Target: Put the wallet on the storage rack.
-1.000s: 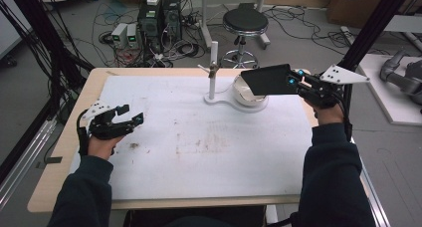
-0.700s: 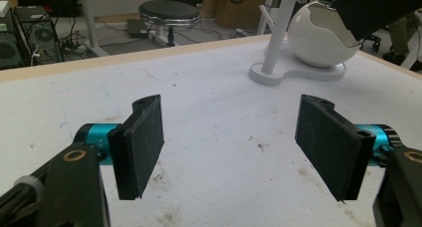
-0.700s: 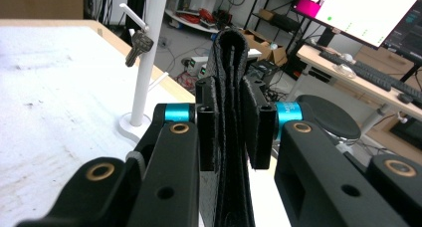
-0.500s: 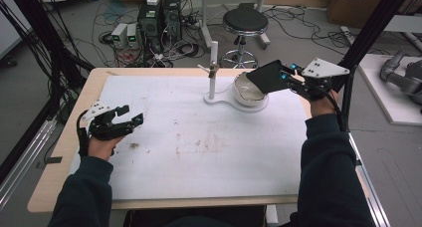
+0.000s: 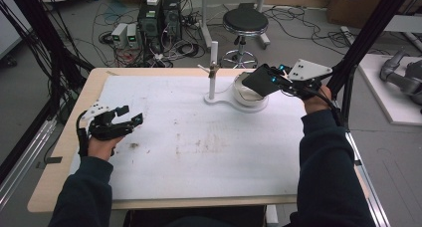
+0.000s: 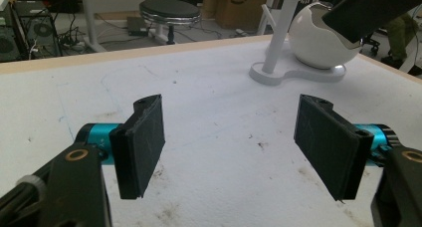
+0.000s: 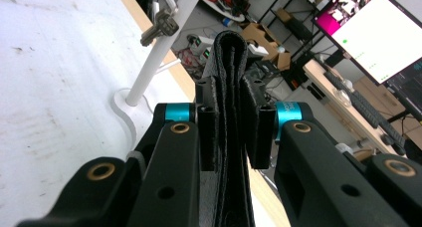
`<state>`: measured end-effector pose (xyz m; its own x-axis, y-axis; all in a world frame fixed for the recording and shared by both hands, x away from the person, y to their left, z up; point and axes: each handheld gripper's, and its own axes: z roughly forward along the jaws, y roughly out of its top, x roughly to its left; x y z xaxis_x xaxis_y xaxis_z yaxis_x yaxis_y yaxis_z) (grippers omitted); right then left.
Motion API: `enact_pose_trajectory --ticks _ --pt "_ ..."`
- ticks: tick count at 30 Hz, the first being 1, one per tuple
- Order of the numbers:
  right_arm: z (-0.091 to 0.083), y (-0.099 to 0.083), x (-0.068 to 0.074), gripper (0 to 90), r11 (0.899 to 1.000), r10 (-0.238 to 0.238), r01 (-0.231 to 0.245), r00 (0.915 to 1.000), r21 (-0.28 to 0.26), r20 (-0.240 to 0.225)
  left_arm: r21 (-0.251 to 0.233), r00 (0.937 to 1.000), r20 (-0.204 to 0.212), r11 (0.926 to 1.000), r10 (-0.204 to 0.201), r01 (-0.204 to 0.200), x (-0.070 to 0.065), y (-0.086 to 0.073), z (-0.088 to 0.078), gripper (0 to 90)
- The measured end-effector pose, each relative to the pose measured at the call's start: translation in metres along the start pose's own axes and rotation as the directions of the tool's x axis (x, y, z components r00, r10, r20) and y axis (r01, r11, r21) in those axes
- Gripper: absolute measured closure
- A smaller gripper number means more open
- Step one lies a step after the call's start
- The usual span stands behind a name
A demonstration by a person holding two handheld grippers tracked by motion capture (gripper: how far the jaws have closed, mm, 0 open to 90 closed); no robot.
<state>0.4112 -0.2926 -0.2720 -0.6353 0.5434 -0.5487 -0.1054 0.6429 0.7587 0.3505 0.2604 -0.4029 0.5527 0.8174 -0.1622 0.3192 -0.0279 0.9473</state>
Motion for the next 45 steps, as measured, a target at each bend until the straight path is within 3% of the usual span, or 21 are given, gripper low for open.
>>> enact_pose_trajectory --ticks 6,12,15,17,20,26,29,31,33,35,36,39,40,45 --pt "0.022 -0.005 -0.005 79.5 0.997 0.072 -0.073 0.9963 0.04 0.047 0.001 1.0 -0.004 1.0 -0.002 0.002 0.0 0.0 0.0 28.3" --pt "0.049 -0.012 -0.002 79.1 0.994 0.044 -0.047 0.9984 0.097 0.035 0.007 0.9999 -0.004 0.9999 -0.01 0.01 0.001 -0.002 0.0 28.3" --pt "0.055 -0.014 0.001 78.3 0.996 0.051 -0.05 0.9987 0.07 -0.007 0.005 0.9999 -0.003 0.9999 -0.01 0.01 0.0 -0.003 0.0 28.4" --pt "0.056 -0.016 0.004 77.0 0.996 0.071 -0.067 0.995 0.051 -0.07 0.005 0.9999 -0.004 0.9999 -0.011 0.011 0.001 -0.003 -0.001 28.4" --pt "0.054 -0.019 0.01 74.9 0.997 0.078 -0.075 0.9898 0.037 -0.119 0.002 0.9999 -0.004 0.9999 -0.014 0.014 0.001 -0.004 -0.002 28.4" --pt "0.054 -0.022 0.017 62.6 0.992 0.093 -0.073 0.9756 0.104 -0.199 -0.001 0.9999 -0.003 0.9999 -0.016 0.016 0.001 -0.004 -0.003 28.7" --pt "0.052 -0.023 0.018 57.5 0.991 0.081 -0.056 0.9752 0.121 -0.206 0.001 0.9998 -0.001 0.9998 -0.019 0.019 0.0 -0.004 -0.003 28.7" --pt "0.051 -0.026 0.018 48.9 0.988 0.087 -0.058 0.9733 0.143 -0.212 0.0 0.9998 0.001 0.9998 -0.02 0.02 0.0 -0.004 -0.003 28.8" --pt "0.049 -0.03 0.019 45.4 0.98 0.101 -0.058 0.9689 0.189 -0.226 0.0 0.9998 0.003 0.9998 -0.019 0.019 0.0 -0.004 -0.003 28.8" --pt "0.047 -0.033 0.019 52.3 0.981 0.096 -0.051 0.9668 0.189 -0.237 0.001 0.9998 0.002 0.9998 -0.02 0.02 0.0 -0.004 -0.003 28.9" --pt "0.044 -0.036 0.021 63.5 0.988 0.074 -0.039 0.9706 0.152 -0.229 0.002 0.9997 0.002 0.9997 -0.023 0.023 0.0 -0.004 -0.003 28.9" --pt "0.04 -0.04 0.024 75.8 0.992 0.02 0.009 0.974 0.127 -0.226 0.003 0.9997 0.002 0.9996 -0.026 0.026 0.0 -0.005 -0.003 28.9" --pt "0.038 -0.038 0.023 77.7 0.991 -0.025 0.049 0.9809 0.122 -0.193 0.002 0.9996 0.003 0.9996 -0.027 0.027 0.001 -0.005 -0.003 28.9" --pt "0.036 -0.029 0.019 78.9 0.985 -0.102 0.119 0.9857 0.126 -0.134 -0.003 0.9993 0.002 0.9993 -0.038 0.038 0.002 -0.005 -0.003 29.4"
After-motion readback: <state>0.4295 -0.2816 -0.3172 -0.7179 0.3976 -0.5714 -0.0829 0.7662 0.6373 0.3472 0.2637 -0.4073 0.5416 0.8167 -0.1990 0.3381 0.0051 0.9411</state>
